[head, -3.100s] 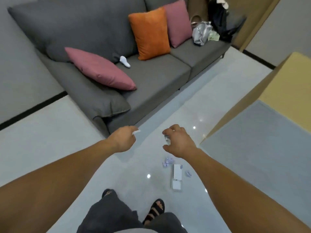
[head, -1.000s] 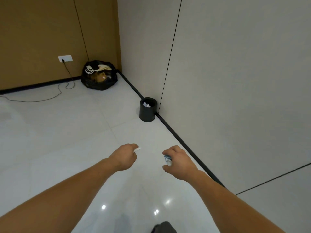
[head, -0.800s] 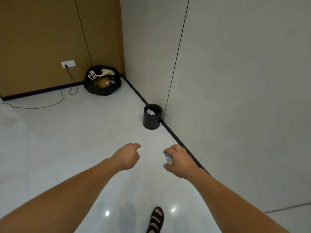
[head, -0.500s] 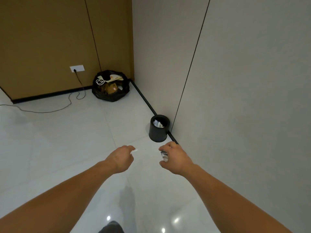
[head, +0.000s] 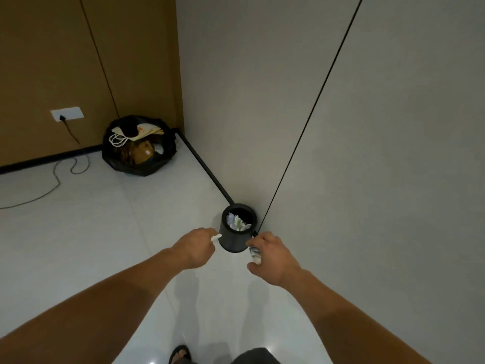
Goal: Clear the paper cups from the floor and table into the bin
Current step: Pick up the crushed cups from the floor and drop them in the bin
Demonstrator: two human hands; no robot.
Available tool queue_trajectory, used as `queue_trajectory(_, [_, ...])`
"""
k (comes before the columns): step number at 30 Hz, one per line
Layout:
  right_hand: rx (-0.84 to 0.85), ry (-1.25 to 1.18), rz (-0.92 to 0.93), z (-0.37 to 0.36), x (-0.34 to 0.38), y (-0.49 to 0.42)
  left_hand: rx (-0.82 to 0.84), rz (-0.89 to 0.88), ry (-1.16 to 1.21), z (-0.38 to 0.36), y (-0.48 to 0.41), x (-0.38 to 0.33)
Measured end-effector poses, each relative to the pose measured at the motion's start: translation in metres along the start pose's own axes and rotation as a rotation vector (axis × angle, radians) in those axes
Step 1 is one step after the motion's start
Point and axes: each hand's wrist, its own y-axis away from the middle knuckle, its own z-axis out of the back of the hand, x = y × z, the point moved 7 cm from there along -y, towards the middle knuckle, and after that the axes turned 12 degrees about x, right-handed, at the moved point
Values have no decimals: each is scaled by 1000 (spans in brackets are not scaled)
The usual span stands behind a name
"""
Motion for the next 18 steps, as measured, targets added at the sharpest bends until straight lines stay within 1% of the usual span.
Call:
queue_trajectory(3, [-3,-32,-42,15,-14,-36,40,-41,-30,25,-48,-9])
queue_trajectory(8, [20,-110,-94,36,-55,-109,155,-43,-75,41,-144,-19])
queue_trajectory(14, [138,-149,-104,47,-111,-223,216,20,-47,66,-261,-18])
queue_trajectory(18, [241,-165,-128,32,-145,-290,277,85,29,65,-335,-1])
